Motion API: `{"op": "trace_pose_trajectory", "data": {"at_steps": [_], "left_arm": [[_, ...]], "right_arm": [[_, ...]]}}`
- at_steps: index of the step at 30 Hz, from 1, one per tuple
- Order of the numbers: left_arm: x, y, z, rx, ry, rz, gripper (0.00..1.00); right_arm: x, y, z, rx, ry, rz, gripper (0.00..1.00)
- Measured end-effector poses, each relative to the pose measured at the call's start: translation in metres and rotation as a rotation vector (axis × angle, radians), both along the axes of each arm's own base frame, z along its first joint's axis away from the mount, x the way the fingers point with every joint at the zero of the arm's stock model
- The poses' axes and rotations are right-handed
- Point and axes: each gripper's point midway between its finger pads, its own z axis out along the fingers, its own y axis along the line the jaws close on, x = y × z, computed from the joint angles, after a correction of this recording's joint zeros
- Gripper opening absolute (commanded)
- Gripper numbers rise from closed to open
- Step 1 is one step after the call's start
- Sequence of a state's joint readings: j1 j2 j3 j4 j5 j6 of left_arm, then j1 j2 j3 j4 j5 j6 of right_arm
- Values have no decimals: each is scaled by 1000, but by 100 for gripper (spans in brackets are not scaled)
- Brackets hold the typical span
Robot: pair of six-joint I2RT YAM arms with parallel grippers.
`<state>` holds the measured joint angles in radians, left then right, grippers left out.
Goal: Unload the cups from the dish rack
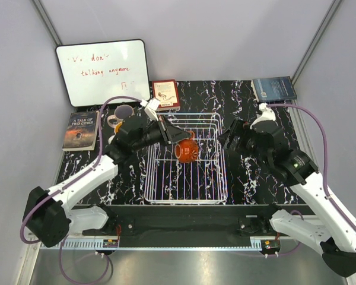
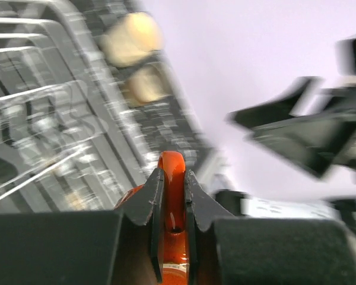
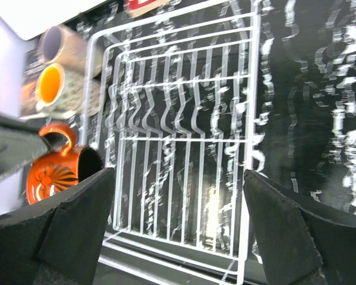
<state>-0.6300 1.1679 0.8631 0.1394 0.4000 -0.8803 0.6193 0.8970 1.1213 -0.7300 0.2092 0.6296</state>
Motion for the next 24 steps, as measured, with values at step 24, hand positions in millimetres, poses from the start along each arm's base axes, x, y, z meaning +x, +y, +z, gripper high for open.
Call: {"op": "trace_pose_trajectory", "data": {"at_steps": [24], "left_arm": [[-14, -20, 53, -511, -2, -293, 0]], "right_arm": [[-70, 79, 70, 480, -136, 525, 76]]}}
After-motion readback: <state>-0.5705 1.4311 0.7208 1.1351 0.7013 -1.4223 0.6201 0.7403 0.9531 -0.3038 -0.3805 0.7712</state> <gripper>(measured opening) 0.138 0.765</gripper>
